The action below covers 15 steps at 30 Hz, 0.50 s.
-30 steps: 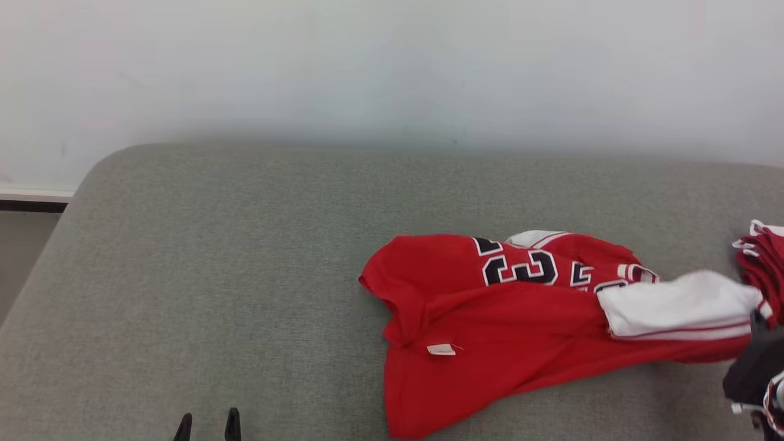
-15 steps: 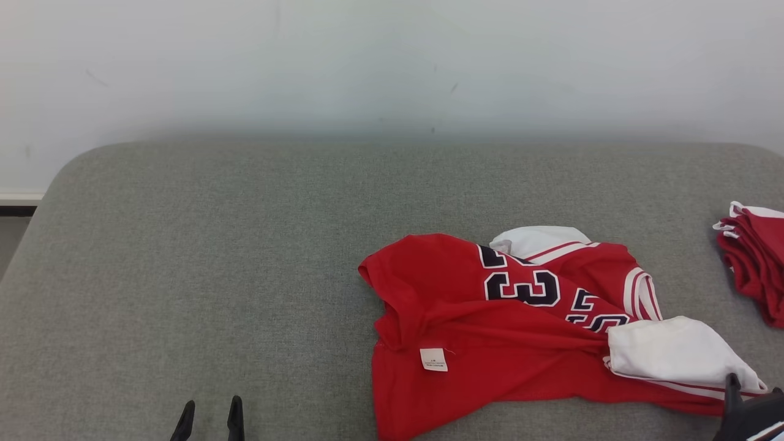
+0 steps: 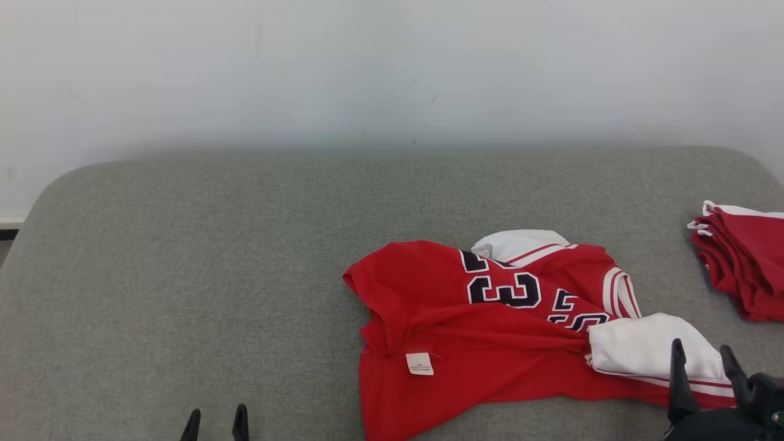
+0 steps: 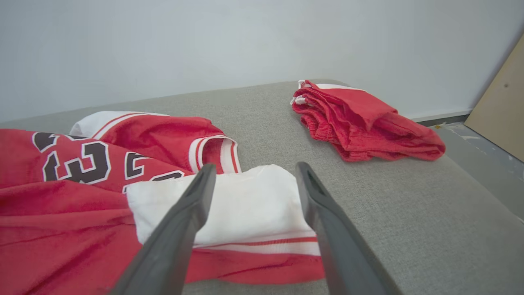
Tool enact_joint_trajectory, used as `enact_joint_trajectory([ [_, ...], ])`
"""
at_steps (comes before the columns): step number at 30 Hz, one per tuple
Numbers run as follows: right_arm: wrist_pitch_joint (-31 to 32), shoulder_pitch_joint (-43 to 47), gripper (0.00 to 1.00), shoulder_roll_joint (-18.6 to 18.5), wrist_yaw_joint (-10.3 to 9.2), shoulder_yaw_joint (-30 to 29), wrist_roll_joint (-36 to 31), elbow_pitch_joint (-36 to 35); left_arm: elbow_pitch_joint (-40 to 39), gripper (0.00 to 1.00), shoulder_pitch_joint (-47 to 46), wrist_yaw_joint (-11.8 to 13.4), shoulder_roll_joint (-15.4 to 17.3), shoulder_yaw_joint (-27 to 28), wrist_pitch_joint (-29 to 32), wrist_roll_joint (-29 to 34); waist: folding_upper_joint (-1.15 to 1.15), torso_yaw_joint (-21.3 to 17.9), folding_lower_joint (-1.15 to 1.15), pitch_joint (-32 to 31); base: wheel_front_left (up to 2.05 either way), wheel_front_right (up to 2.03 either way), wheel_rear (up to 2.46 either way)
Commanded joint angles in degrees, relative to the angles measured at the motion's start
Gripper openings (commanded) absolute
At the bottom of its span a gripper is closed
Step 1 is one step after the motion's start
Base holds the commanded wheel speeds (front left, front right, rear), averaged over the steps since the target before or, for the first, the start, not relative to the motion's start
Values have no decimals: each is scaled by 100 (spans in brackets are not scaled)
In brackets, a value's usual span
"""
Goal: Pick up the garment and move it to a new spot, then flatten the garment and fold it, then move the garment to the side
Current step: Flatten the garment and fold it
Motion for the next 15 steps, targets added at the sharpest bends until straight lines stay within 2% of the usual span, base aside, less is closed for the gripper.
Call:
enact_joint_trajectory([
  [1, -141, 123, 100, 3, -15, 110, 44, -71, 27, 100, 52, 10, 0, -24, -20, -29, 0, -51, 0, -46, 0, 0, 0],
  [8, -778, 506, 100, 3, -15, 982, 32, -423, 180, 100, -160, 10, 94, -367, -20, -124, 0, -244, 0, -93, 0, 0, 0],
  [15, -991, 699, 100, 2, -15, 1624, 65, -608, 467, 100, -575, 10, 241, -747, -20, -252, 0, -642, 0, -68, 0, 0, 0],
])
